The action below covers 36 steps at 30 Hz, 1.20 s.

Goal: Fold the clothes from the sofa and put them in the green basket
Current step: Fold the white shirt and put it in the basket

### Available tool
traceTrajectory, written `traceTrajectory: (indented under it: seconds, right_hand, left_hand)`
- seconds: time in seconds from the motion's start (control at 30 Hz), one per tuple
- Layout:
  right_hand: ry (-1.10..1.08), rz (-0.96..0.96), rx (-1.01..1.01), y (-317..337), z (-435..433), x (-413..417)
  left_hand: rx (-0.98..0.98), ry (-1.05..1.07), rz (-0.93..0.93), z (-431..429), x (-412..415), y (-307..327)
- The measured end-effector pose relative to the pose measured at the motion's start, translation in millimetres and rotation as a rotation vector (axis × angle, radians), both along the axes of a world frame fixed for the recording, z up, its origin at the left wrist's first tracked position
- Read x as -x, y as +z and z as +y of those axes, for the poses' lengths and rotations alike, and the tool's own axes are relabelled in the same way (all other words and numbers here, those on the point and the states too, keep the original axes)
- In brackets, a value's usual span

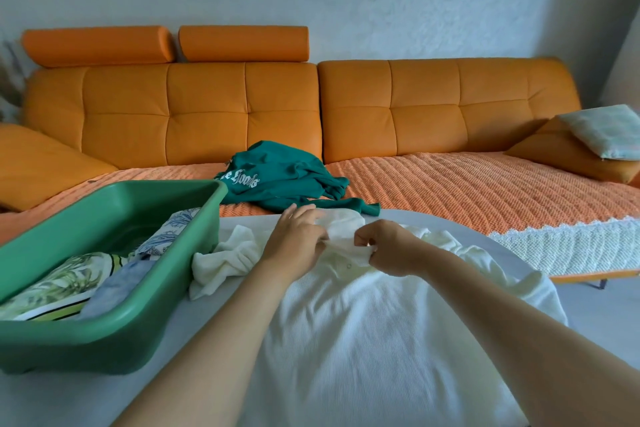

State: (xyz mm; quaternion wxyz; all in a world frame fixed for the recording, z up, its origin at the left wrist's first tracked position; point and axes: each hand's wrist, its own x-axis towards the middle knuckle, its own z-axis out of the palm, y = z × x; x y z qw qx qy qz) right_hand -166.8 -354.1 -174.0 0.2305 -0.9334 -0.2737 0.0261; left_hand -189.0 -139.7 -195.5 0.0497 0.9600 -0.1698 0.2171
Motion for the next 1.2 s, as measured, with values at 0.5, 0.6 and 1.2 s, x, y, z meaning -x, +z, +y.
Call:
traceTrajectory:
  seconds: [0.5,0.6,1.2]
  right_hand:
    - [-0.105,-0.075,0.602,-3,-10,35]
    - [-0.041,-0.031,0.440,2,-11,41]
    - [0.131,0.194,0.128,-20,2,57]
  left_hand:
    - [0.174,0.019,0.401,1,55,48]
    - [0.227,0.033,0.445,-10,70,57]
    - [-0.012,0.007,0.534,-5,71,-1]
